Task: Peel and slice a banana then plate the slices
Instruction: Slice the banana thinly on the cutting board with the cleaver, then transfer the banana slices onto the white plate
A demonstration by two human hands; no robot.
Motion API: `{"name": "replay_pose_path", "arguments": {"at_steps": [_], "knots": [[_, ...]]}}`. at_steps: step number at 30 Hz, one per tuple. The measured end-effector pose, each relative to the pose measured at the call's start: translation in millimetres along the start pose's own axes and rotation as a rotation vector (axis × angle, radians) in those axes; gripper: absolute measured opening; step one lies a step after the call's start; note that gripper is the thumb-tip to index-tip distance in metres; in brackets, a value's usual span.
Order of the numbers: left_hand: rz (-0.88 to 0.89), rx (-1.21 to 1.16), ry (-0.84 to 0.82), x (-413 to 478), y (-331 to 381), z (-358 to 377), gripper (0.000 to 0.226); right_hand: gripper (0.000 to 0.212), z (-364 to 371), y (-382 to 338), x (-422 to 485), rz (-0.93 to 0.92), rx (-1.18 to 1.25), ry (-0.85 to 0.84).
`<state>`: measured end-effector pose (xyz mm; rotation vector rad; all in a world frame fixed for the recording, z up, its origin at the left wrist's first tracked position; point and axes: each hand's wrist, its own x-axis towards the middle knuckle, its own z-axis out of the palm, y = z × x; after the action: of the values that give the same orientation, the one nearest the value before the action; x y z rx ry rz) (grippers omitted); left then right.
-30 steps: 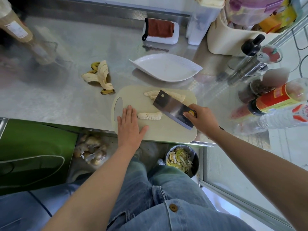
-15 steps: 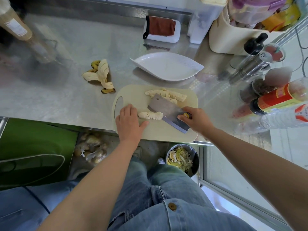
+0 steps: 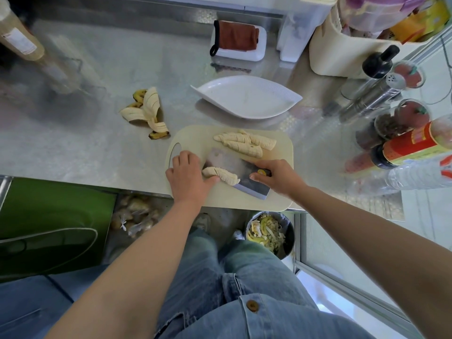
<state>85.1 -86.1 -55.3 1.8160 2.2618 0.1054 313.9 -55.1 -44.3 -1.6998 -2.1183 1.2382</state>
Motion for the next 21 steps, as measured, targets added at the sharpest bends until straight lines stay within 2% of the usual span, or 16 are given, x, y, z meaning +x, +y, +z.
{"name": "replay_pose_path", "arguments": {"at_steps": [5, 14, 21], "knots": [[0.036, -0.047, 0.002, 2, -5, -4, 0.063, 0.047, -3, -8, -1, -0.054, -0.039, -0.051], [0.083, -0.082, 0.025, 1, -9, -11, 0.066, 0.041, -17, -5, -1, -0.025, 0.036, -0.058], [0.086, -0.102, 0.13, 1, -4, -18, 0.033, 0.027, -37, -3, -5, 0.055, 0.193, 0.034]]}}
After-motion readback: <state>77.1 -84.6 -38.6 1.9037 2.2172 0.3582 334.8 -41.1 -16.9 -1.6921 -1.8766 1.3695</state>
